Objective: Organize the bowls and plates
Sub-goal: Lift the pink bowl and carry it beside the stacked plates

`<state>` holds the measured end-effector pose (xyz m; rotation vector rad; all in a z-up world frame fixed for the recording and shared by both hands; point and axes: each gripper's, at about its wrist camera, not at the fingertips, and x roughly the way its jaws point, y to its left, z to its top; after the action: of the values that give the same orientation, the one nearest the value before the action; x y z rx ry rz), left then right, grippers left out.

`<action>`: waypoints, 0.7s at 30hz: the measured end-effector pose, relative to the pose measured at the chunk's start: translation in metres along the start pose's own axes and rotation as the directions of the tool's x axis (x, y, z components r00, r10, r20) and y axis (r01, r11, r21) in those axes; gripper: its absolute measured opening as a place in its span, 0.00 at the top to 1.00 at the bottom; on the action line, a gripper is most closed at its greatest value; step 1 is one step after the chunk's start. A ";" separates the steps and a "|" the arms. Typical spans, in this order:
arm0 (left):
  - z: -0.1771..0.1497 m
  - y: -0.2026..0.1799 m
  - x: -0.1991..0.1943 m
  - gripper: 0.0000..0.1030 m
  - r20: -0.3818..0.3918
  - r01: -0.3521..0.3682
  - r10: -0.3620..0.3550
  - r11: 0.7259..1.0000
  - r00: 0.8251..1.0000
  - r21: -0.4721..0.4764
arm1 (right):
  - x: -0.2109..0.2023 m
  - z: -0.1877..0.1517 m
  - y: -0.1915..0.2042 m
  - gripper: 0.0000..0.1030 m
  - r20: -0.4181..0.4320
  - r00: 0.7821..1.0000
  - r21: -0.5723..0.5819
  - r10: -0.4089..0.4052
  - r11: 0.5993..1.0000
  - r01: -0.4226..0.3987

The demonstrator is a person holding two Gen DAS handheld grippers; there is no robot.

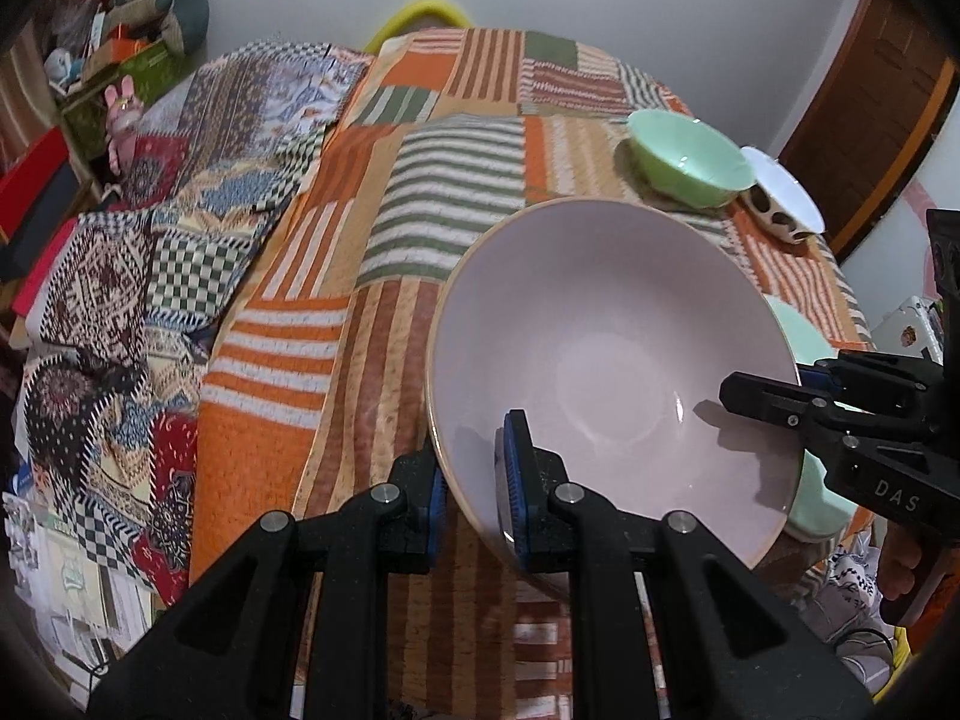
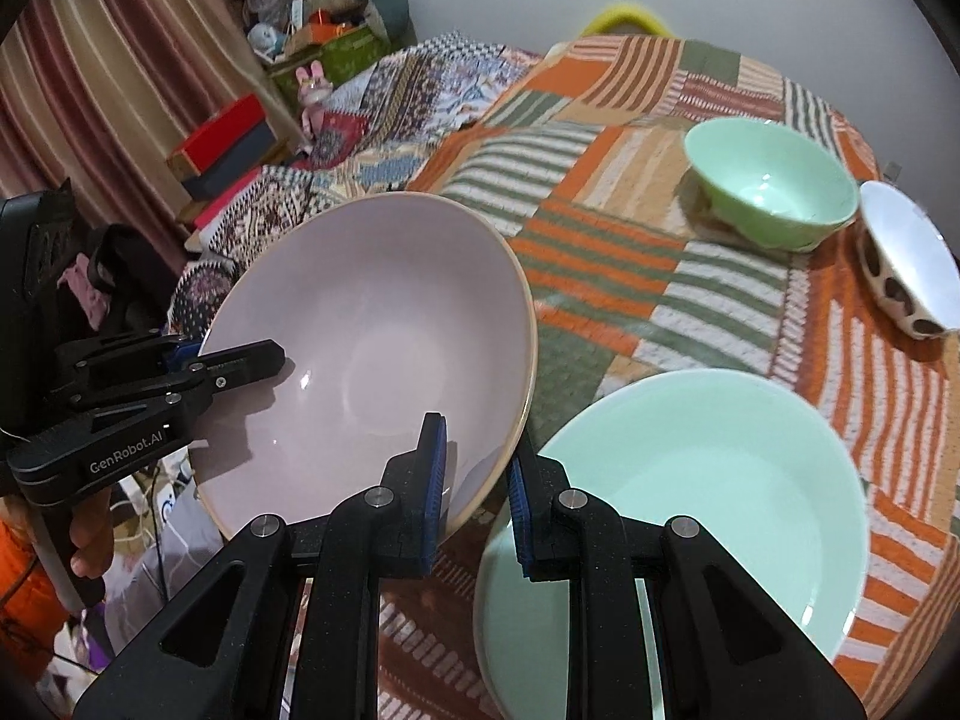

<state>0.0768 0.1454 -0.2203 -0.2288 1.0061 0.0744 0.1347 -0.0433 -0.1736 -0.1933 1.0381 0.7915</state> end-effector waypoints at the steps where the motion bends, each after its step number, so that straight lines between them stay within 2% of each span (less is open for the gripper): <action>1: -0.001 0.002 0.004 0.84 -0.009 -0.002 0.002 1.000 1.000 -0.005 | 0.003 0.000 0.001 0.83 -0.008 1.000 -0.002 -0.001 1.000 0.001; 10: -0.012 0.019 0.033 0.84 -0.082 0.001 -0.005 0.999 0.997 -0.048 | 0.030 -0.003 0.004 0.83 -0.087 0.996 -0.022 -0.008 1.000 0.006; 21: -0.015 0.022 0.037 0.84 -0.079 -0.005 0.000 0.998 0.997 -0.057 | 0.041 -0.001 0.010 0.83 -0.109 0.993 -0.068 -0.033 0.997 0.026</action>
<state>0.0801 0.1620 -0.2626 -0.2848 1.0838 0.0971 0.1384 -0.0163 -0.2063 -0.3118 1.1112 0.7960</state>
